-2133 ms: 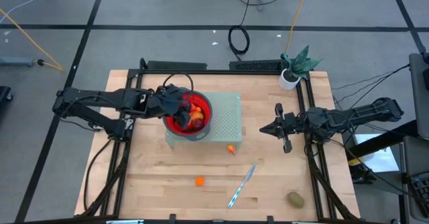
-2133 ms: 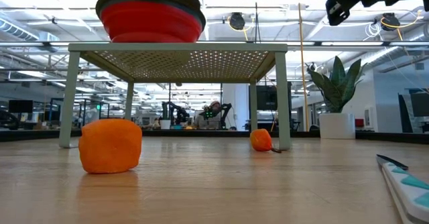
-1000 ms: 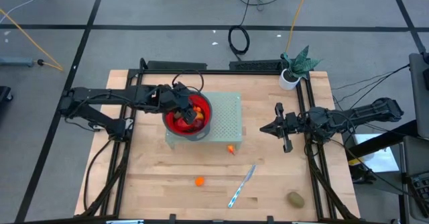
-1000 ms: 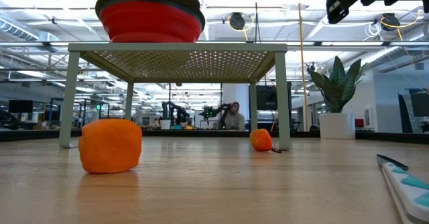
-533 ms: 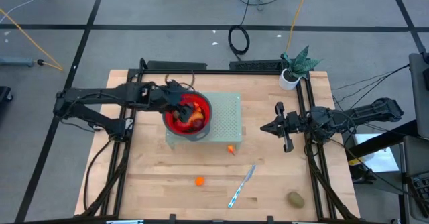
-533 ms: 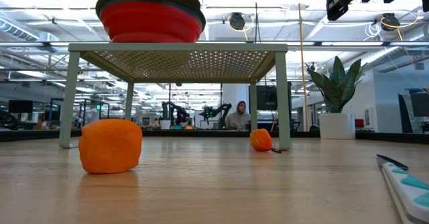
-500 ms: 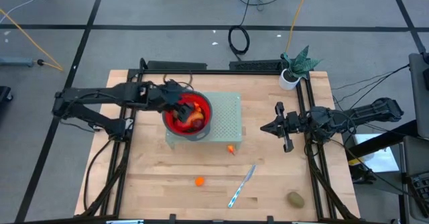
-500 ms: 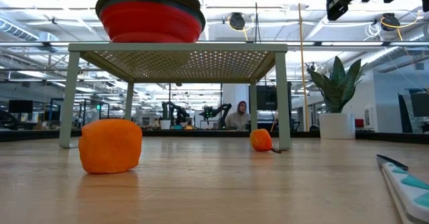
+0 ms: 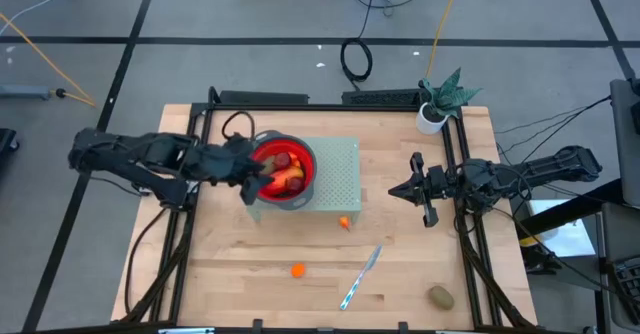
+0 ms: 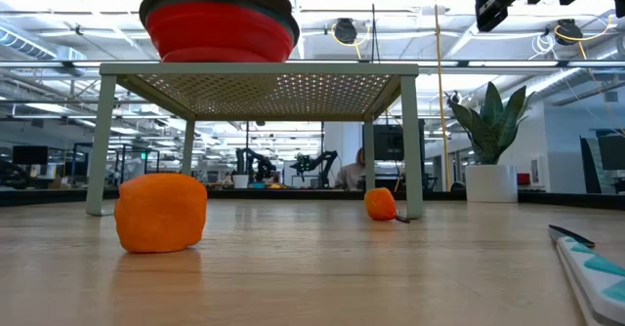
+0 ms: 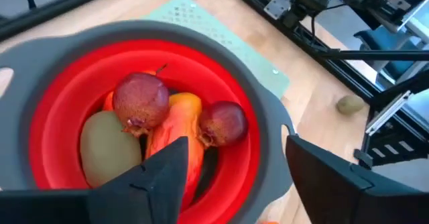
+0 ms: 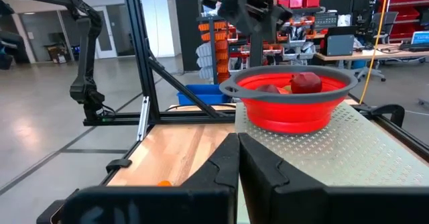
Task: Pick & Place Fruit
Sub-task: Put the orange into the red strainer bowl on the shelf
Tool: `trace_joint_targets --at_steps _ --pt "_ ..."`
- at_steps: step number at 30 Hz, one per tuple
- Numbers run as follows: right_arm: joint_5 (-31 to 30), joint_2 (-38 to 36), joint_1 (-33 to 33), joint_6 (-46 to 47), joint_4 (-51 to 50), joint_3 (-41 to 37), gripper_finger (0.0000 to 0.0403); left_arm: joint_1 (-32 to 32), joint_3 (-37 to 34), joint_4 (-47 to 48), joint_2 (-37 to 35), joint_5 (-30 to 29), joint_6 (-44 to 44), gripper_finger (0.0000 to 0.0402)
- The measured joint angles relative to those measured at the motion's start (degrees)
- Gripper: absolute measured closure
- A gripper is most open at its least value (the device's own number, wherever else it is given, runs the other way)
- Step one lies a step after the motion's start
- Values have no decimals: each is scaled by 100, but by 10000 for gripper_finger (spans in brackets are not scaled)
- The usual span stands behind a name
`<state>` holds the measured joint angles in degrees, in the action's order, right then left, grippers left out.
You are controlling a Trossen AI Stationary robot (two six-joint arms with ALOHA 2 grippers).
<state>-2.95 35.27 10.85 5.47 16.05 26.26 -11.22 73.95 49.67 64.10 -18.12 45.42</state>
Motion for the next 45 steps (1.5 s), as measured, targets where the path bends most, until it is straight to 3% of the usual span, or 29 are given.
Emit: trace_joint_targets --at_steps 6,22,30,37,45 --pt "1 0 0 -11 0 0 399 -500 0 20 -59 -426 -178 199" --pt "1 0 0 -14 0 0 399 -1766 -2 -81 -33 -445 -460 331" --pt "-1 0 0 -17 -2 -2 399 -2471 -2 -836 0 -458 -635 393" --pt "-1 0 0 -356 -225 -2 399 -3010 -2 -1080 336 -560 -713 393" --pt "-3 -89 0 -424 -410 -4 399 -3564 -4 -1095 810 -593 -182 398"
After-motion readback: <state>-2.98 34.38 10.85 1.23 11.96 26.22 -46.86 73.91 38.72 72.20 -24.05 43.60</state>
